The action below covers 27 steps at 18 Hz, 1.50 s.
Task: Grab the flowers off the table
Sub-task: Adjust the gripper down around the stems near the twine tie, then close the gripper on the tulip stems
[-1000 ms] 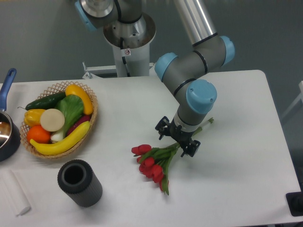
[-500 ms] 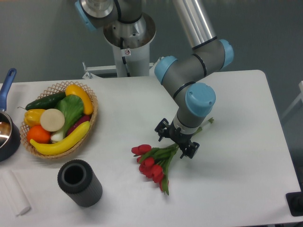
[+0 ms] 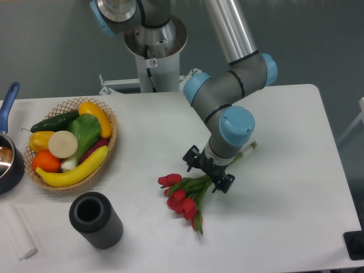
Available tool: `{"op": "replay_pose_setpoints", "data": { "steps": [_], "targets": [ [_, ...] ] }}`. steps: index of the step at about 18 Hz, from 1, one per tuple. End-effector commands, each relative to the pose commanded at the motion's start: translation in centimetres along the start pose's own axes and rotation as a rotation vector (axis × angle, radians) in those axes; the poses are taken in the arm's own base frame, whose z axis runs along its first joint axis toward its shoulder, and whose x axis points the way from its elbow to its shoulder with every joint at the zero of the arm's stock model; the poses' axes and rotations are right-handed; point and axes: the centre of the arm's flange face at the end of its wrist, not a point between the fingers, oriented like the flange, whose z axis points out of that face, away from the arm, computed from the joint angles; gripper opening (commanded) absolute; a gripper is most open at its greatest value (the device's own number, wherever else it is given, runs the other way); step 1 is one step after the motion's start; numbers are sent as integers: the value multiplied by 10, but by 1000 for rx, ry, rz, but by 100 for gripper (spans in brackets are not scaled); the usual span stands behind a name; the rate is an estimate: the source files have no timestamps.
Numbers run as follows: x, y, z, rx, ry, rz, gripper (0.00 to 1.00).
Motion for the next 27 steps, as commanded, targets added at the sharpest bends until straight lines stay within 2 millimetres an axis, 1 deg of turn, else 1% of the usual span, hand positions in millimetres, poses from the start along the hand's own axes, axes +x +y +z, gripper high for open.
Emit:
{"op": "replay_pose_setpoints", "data": {
  "steps": [3,4,9,10,11,12,13,14,16,18,21,22,23,26,27],
  "targets": [
    [-1,-1,5,-14,-17,-27,100],
    [0,-7,7,-14,-31,-23,100],
    [1,-9,6,-14,-39,-22,100],
    [1,-8,6,-19,-39,-22,95],
    [1,-8,5,-20,-39,-22,84],
    [3,-7,6,-21,-38,-21,78],
    [3,-8,5,-21,-39,-20,74],
    [3,-8,4,-20,-41,-20,72],
    [3,-7,4,-27,-44,-22,62],
    [2,-7,2,-31,-50,-21,59],
    [3,-6,1,-42,-55,-21,47],
    [3,-5,1,-44,-54,-23,47],
    [3,-6,0,-44,-55,-23,44],
    [1,-5,-2,-42,-60,-24,44],
    [2,-5,-8,-38,-66,-22,44]
  ]
}}
